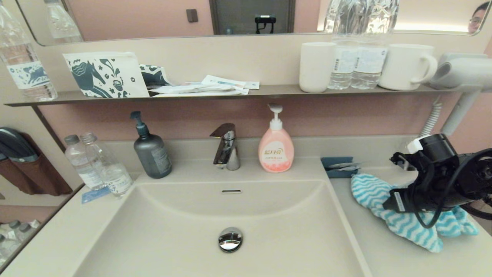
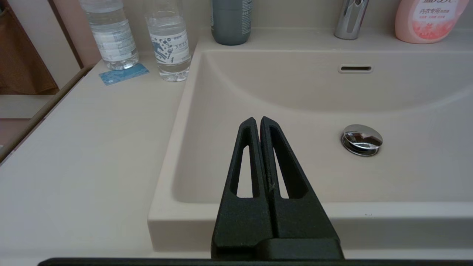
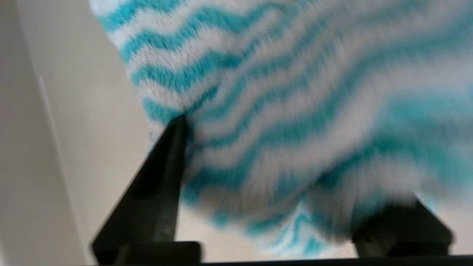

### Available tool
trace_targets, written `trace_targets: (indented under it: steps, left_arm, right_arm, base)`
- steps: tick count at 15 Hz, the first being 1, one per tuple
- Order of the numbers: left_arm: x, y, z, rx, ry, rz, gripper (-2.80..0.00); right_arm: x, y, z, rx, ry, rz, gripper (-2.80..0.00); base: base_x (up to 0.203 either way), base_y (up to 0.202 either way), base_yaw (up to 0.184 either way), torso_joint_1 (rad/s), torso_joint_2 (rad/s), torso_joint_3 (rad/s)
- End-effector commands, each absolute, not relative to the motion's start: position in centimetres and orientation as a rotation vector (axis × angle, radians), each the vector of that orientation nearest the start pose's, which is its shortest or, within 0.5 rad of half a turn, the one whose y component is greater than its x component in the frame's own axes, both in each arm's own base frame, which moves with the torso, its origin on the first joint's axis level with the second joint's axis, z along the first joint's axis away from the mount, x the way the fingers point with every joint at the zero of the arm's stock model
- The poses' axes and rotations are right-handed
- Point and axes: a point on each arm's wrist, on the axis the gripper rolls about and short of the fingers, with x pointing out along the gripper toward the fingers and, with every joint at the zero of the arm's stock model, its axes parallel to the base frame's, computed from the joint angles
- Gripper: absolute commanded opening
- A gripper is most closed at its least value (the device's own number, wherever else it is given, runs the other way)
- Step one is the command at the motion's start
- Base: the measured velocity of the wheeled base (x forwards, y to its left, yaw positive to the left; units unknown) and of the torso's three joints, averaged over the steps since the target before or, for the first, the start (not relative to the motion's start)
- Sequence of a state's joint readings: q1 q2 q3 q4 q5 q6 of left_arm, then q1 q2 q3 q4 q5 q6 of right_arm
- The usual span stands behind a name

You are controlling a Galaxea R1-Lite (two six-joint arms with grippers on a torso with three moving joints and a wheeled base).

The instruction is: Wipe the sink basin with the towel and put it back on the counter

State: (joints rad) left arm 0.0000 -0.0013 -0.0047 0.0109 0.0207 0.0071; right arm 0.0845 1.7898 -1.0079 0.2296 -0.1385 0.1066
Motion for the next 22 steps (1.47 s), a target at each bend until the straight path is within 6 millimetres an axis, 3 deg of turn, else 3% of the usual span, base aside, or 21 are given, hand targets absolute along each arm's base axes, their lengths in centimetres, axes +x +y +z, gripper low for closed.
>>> trace_targets:
  steps: [1, 9, 14, 15, 19, 22]
  left_arm:
    - [-2.3, 0.0, 7.6, 0.007, 0.006, 0.022, -2.8]
    - [-2.3, 0.0, 7.6, 0.007, 0.006, 0.021, -2.8]
    - [-2.3, 0.0, 7.6, 0.008, 0.006, 0.021, -2.8]
    - [-2.3, 0.0, 7.6, 0.008, 0.006, 0.021, -2.8]
    - [-2.3, 0.0, 7.6, 0.008, 0.006, 0.021, -2.8]
    - [-2.3, 0.0, 7.6, 0.008, 0.006, 0.021, -2.8]
  right_arm:
    - [27.6, 1.8, 16.3, -0.014, 0.964, -0.107, 0.0]
    - [25.5, -1.3, 20.9, -0.018, 0.899, -0.178, 0.0]
    - [24.1, -1.5, 22.3, -0.023, 0.873, -0.18, 0.0]
    - [23.8, -1.5, 22.4, -0.023, 0.872, -0.178, -2.8]
    - [23.1, -1.5, 22.8, -0.011, 0.861, -0.161, -2.8]
    - [21.3, -1.2, 23.4, 0.003, 0.869, -0.126, -2.8]
  base:
    - [0.0, 0.0, 0.0, 0.0, 0.0, 0.0]
    - [0.0, 0.0, 0.0, 0.0, 0.0, 0.0]
    - [0.0, 0.0, 0.0, 0.0, 0.0, 0.0]
    - [0.0, 0.0, 0.0, 0.0, 0.0, 0.0]
    - [0.0, 0.0, 0.0, 0.0, 0.0, 0.0]
    - [0.0, 0.0, 0.0, 0.0, 0.0, 0.0]
